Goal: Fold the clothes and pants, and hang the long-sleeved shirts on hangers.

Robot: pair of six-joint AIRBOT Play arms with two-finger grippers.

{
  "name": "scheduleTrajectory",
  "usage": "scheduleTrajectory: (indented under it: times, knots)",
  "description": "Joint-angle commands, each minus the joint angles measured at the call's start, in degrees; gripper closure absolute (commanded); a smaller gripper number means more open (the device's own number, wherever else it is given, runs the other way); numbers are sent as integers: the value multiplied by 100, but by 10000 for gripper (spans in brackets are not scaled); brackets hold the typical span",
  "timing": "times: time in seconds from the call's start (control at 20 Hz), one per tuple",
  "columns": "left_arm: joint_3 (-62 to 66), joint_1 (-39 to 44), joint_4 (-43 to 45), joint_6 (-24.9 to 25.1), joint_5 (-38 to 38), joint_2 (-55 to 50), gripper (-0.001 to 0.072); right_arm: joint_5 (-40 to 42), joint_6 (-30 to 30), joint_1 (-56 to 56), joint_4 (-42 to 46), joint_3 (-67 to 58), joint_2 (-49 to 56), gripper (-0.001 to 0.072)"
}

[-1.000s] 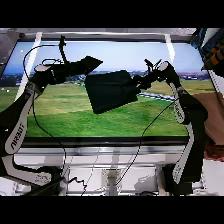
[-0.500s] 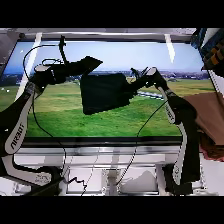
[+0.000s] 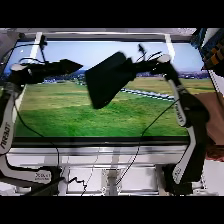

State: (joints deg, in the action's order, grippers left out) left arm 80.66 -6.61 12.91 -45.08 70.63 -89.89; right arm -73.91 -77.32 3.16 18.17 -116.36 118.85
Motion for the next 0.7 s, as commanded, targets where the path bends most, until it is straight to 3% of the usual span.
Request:
scheduleTrajectory:
  times: [0.0,0.15,0.3,0.4,0.5,0.65]
  knots:
    - [0,-619,2131,-595,186,468,670,48,-42,-890,-293,-24,-817,688]
    - [0,-942,3801,-1158,256,1016,669,439,-940,-1991,-254,-20,-1419,688]
    - [0,-1257,3923,-1152,116,1515,669,546,-1506,-3003,378,-15,-1921,688]
    - [0,-1427,4068,-1154,-63,1808,669,507,-2074,-3506,1539,-13,-2295,688]
    - [0,-1572,4113,-1156,-94,2002,669,426,-2804,-3847,3226,-11,-2673,689]
    - [0,-1681,4113,-1156,-92,2103,668,-680,-3585,-4164,5692,13,-2944,689]
